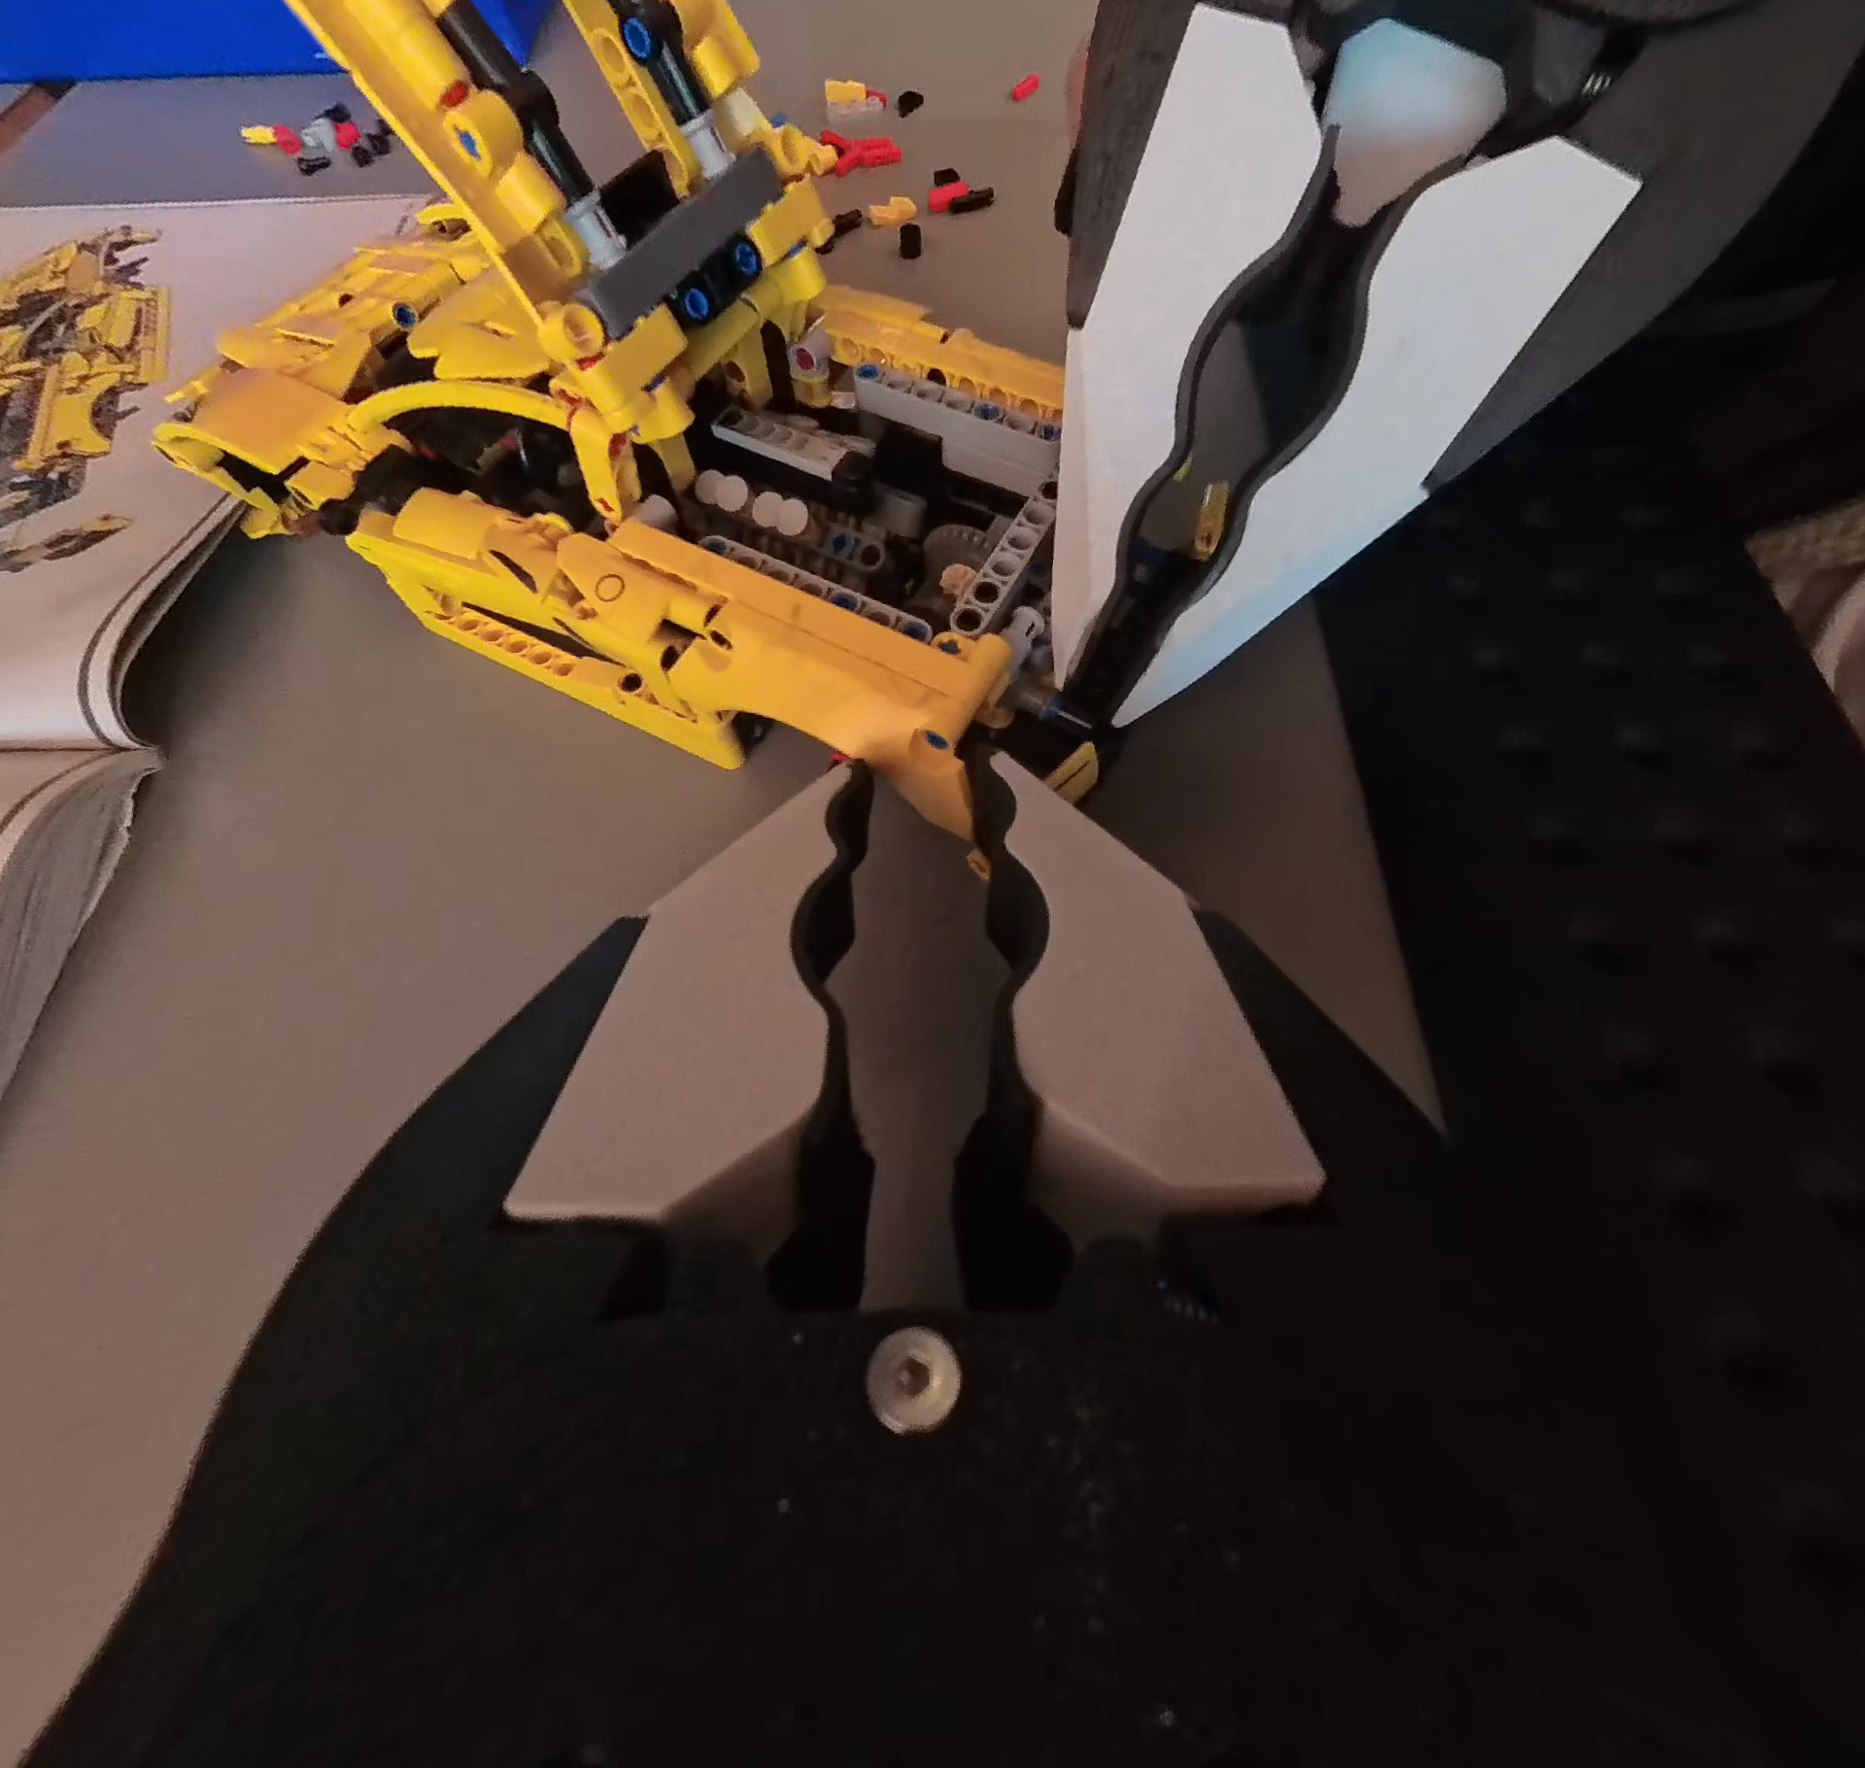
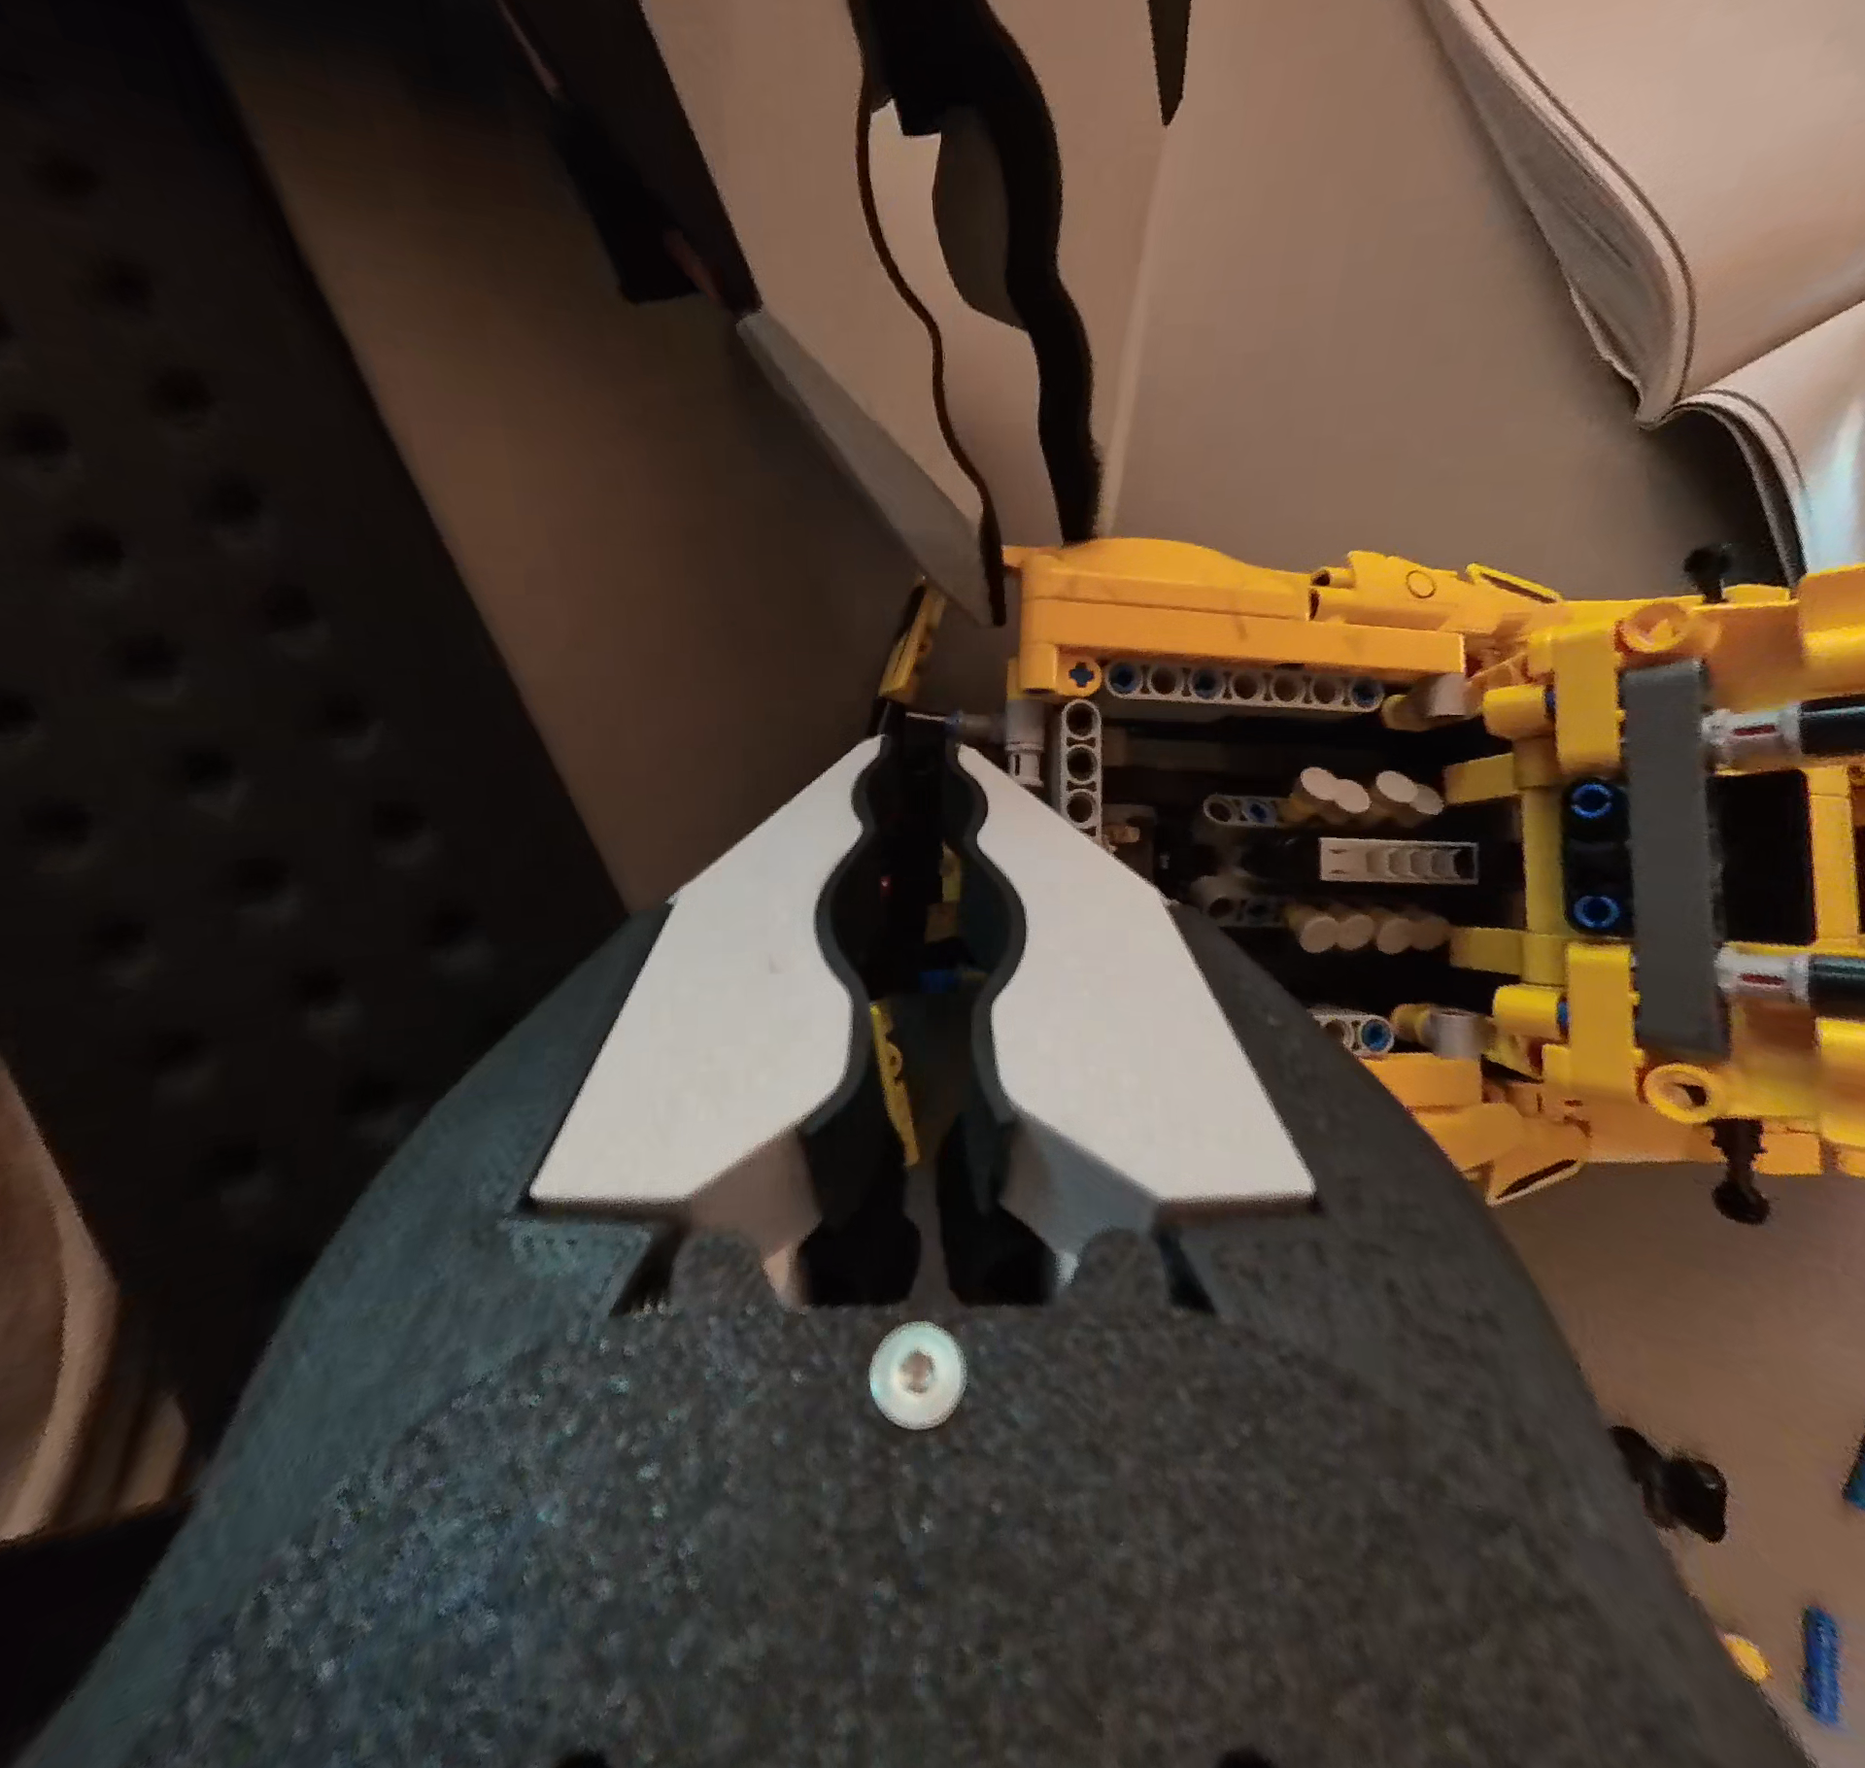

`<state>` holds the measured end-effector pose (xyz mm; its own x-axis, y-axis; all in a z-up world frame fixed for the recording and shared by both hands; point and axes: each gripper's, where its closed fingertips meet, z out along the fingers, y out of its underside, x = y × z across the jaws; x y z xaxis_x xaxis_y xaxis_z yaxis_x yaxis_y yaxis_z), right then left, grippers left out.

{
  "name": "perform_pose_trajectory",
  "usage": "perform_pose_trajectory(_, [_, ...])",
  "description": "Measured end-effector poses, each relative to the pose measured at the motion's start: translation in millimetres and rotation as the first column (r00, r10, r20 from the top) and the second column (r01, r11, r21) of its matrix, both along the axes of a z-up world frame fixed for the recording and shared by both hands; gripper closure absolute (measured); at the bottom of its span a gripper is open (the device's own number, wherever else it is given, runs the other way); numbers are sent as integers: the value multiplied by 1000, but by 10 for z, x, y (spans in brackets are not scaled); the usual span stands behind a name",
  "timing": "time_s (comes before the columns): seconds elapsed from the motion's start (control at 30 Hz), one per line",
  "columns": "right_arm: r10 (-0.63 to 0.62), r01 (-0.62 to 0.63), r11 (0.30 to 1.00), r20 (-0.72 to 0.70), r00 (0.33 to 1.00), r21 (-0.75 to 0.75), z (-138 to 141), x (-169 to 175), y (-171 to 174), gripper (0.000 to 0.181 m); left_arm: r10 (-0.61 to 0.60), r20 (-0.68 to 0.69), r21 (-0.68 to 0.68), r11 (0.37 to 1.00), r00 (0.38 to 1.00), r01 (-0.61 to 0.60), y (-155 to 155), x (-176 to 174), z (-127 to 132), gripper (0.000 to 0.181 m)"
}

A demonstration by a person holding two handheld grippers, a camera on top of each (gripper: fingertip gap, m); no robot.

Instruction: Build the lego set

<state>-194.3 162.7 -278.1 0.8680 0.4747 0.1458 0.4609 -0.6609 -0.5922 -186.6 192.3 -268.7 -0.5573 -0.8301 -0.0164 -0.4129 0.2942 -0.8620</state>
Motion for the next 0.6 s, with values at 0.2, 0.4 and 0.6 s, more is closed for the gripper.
perform_pose_trajectory(0.2, [35, -36, 999, -30, 999, -9, 0, -33, -3, 173, 9, -1, -1, 1000, 1000, -9, 10, 4, -2, 162])
perform_pose_trajectory(0.4, [-6, 5, 1000, -32, 999, -4, 0, -33, 3, 174, 17, 1, -3, 1000, 1000, -17, 11, -2, -3, 163])
perform_pose_trajectory(0.6, [-31, 31, 999, -19, 999, 8, -1, -31, 9, 173, 23, -1, -15, 1000, 1000, -23, 11, -4, -6, 164])
